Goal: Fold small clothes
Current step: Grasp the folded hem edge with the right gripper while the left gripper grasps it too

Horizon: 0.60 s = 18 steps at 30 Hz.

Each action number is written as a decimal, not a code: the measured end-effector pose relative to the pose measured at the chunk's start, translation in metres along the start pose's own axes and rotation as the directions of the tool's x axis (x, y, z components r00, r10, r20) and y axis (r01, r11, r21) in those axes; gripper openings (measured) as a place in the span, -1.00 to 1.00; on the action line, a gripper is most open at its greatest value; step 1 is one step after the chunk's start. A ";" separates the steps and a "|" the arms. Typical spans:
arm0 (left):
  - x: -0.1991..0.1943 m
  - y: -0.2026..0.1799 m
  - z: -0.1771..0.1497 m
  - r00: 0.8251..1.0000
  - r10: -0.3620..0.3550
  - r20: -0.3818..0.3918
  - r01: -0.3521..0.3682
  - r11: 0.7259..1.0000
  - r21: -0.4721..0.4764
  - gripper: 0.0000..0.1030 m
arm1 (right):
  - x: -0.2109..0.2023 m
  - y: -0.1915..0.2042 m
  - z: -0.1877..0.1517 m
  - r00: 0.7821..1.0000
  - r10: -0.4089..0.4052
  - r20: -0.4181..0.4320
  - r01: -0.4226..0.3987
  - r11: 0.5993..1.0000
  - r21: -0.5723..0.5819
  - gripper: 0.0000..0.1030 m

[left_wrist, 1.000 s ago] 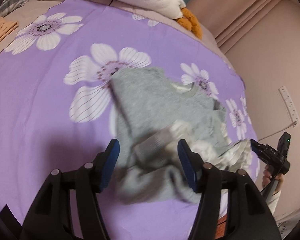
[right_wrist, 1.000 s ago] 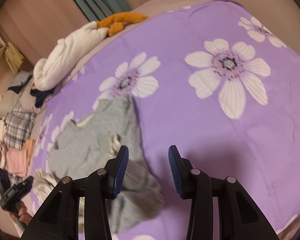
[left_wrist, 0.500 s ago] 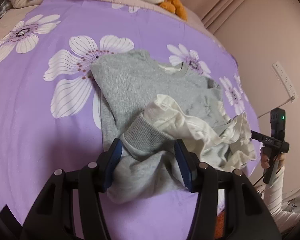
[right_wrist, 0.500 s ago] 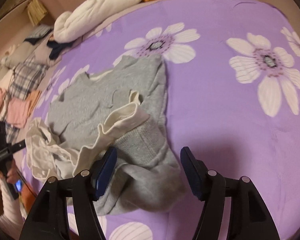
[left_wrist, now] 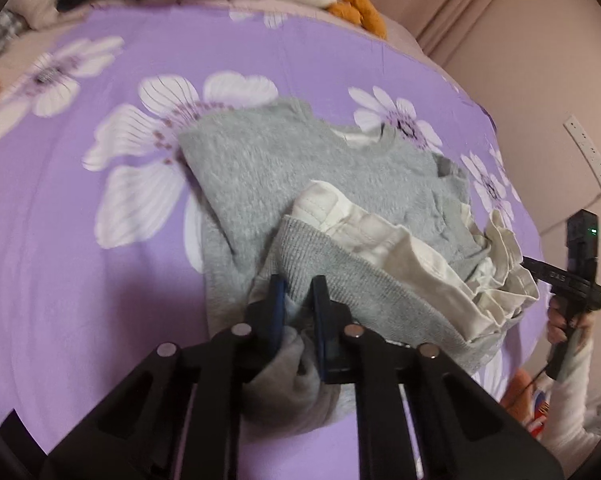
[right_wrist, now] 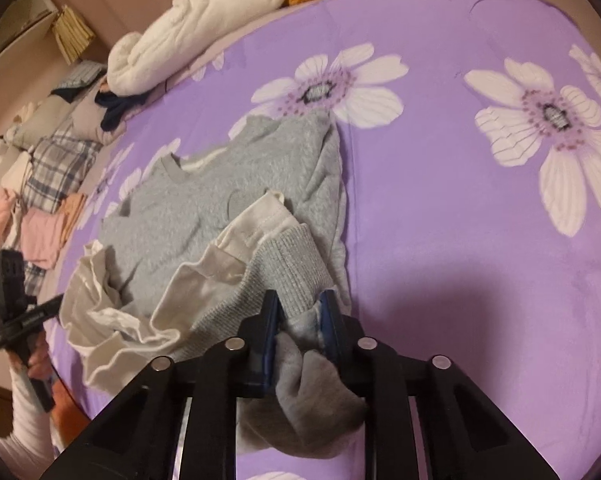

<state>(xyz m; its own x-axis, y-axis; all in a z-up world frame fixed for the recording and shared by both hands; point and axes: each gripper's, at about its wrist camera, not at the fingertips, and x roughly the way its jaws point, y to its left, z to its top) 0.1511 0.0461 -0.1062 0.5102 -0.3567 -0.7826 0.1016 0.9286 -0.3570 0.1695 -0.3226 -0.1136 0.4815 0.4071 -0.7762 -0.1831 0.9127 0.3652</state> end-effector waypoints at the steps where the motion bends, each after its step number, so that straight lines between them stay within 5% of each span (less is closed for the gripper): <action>1: -0.005 -0.001 -0.002 1.000 0.002 0.015 -0.002 1.000 -0.004 -0.78 | -0.006 0.001 -0.001 1.000 -0.007 0.019 0.007 1.000 -0.001 -0.63; 18: -0.100 0.001 0.020 0.954 -0.048 0.297 0.092 0.987 -0.133 -0.80 | -0.086 0.010 0.033 0.955 0.097 0.282 -0.114 0.992 0.045 -0.66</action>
<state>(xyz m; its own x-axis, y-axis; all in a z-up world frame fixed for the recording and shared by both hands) 0.1174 0.0846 -0.0182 0.7350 -0.3548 -0.5778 0.0333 0.8700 -0.4919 0.1547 -0.3492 -0.0261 0.6831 0.4678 -0.5608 -0.1979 0.8577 0.4745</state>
